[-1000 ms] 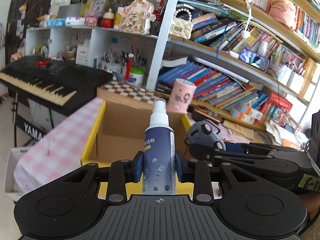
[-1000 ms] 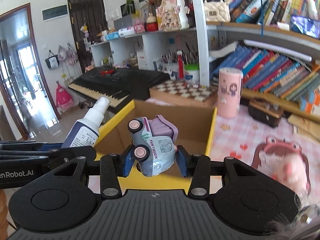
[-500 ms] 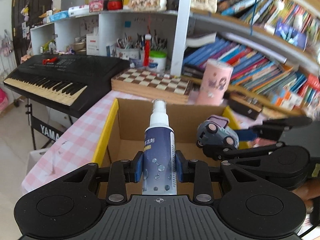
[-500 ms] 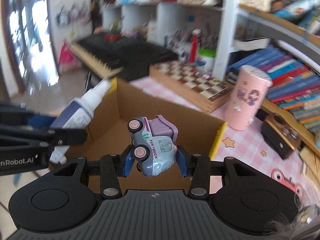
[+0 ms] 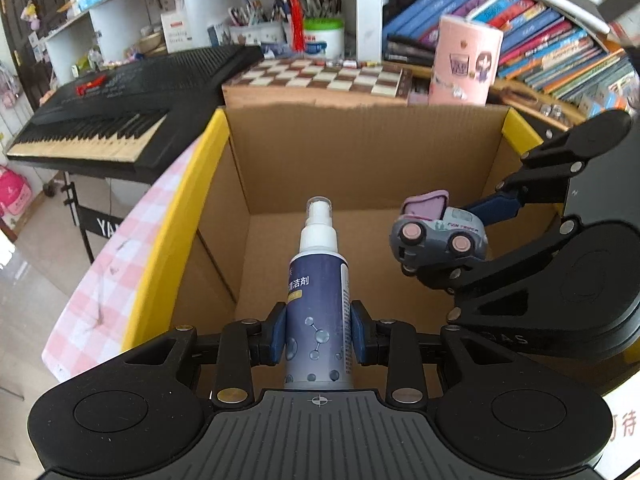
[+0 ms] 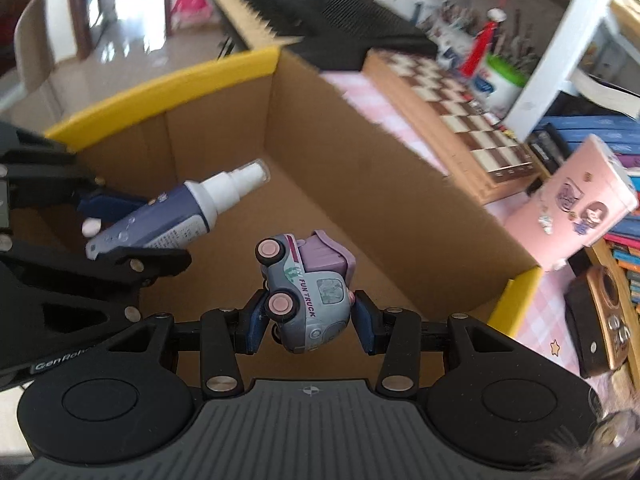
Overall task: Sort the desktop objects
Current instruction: 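Lower both items into the yellow box and open both tools, then withdraw both tools from the box toward the white charger and binder clip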
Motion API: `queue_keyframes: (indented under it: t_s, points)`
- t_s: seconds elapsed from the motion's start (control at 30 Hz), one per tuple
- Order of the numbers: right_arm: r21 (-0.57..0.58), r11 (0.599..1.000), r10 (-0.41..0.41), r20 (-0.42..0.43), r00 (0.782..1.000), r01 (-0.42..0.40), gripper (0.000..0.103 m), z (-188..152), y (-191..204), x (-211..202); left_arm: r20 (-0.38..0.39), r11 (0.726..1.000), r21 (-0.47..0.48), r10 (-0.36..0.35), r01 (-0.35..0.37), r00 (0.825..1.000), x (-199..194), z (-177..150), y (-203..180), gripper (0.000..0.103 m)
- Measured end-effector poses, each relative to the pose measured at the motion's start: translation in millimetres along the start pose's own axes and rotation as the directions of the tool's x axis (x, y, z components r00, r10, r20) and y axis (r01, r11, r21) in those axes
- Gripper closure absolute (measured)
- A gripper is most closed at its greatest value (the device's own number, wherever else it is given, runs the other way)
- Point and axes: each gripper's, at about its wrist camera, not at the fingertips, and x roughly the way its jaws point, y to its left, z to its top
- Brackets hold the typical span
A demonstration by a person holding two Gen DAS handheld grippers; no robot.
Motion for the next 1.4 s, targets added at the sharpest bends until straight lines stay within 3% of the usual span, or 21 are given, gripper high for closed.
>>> queue_keyframes:
  t_s: [0.17, 0.33, 0.43, 0.67, 0.87, 1.0, 1.07, 1.23, 1.4]
  points:
    - [-0.008, 1.000, -0.015, -0.047, 0.999, 0.015, 0.061, 0, 3, 4, -0.015, 1.000, 0.015, -0.008, 0.008, 1.000, 3, 0, 0, 0.072]
    - [0.012, 1.000, -0.024, -0.032, 0.999, 0.024, 0.061, -1, 2, 2, -0.007, 1.000, 0.002, -0.008, 0.008, 1.000, 4, -1, 0, 0.071]
    - [0.036, 0.999, -0.030, 0.016, 0.999, 0.030, 0.055, -3, -1, -4, 0.058, 1.000, 0.017, 0.015, -0.016, 0.998, -8, 0, -3, 0.071]
    - [0.143, 0.989, -0.069, 0.133, 0.989, 0.050, 0.049, -6, -11, -32, 0.199, 0.999, 0.026, 0.025, -0.031, 0.980, -51, 5, -3, 0.050]
    - [0.256, 0.966, -0.120, 0.279, 0.953, 0.047, 0.037, -21, -9, -87, 0.306, 1.000, -0.002, 0.006, -0.006, 0.952, -95, 2, 4, 0.037]
    - [0.312, 0.949, -0.157, 0.358, 0.921, 0.041, 0.037, -38, 1, -121, 0.362, 1.000, -0.013, 0.025, -0.021, 0.932, -122, -6, 5, 0.028]
    - [0.332, 0.943, -0.172, 0.399, 0.901, 0.033, 0.037, -51, 8, -138, 0.393, 0.999, -0.009, 0.039, -0.038, 0.919, -135, -12, 5, 0.018]
    - [0.414, 0.910, -0.227, 0.441, 0.869, 0.027, 0.037, -80, 24, -169, 0.437, 0.999, 0.001, 0.041, -0.046, 0.898, -160, -30, 4, 0.011]
    - [0.508, 0.860, -0.311, 0.434, 0.845, 0.056, 0.037, -106, 40, -183, 0.447, 1.000, -0.014, 0.025, -0.021, 0.894, -179, -51, 6, 0.010]
